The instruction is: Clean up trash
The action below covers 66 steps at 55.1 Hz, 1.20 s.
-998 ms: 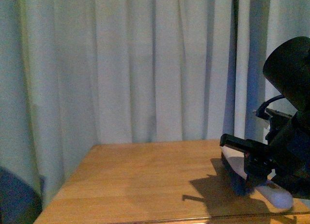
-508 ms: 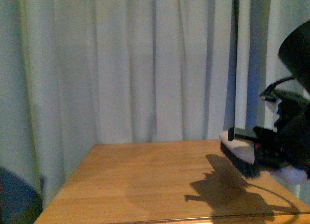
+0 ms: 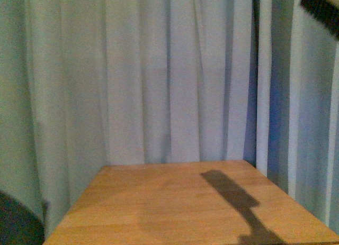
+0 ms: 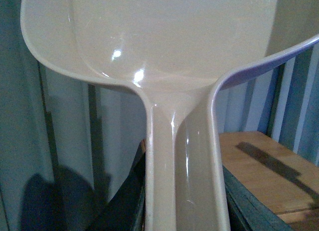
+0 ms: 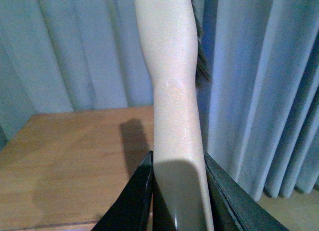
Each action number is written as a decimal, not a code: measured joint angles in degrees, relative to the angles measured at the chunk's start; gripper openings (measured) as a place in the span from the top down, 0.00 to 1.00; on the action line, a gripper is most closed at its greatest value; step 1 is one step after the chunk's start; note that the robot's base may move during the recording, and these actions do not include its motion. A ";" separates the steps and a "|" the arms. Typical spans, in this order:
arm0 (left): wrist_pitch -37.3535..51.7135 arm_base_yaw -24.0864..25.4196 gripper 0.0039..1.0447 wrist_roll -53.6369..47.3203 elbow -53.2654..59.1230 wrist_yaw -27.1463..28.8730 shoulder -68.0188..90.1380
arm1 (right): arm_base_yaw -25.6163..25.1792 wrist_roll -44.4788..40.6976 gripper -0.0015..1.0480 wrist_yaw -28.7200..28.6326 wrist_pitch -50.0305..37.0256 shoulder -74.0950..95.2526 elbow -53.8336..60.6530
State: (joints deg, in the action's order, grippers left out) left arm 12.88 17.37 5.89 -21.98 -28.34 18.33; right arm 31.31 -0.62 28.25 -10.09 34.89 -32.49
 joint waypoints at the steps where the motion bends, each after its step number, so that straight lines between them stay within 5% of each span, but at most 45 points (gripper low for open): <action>1: 0.00 0.00 0.75 0.00 0.00 0.00 0.00 | 0.04 -0.24 0.78 0.24 0.00 -0.74 0.35; 66: 0.02 -0.07 0.75 0.00 0.15 -0.28 0.02 | -2.47 -3.34 0.78 2.86 -2.56 -9.62 7.19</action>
State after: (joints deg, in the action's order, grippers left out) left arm 12.91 17.30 5.89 -21.82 -28.62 18.35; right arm 28.84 -3.97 31.11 -12.64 25.28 -25.30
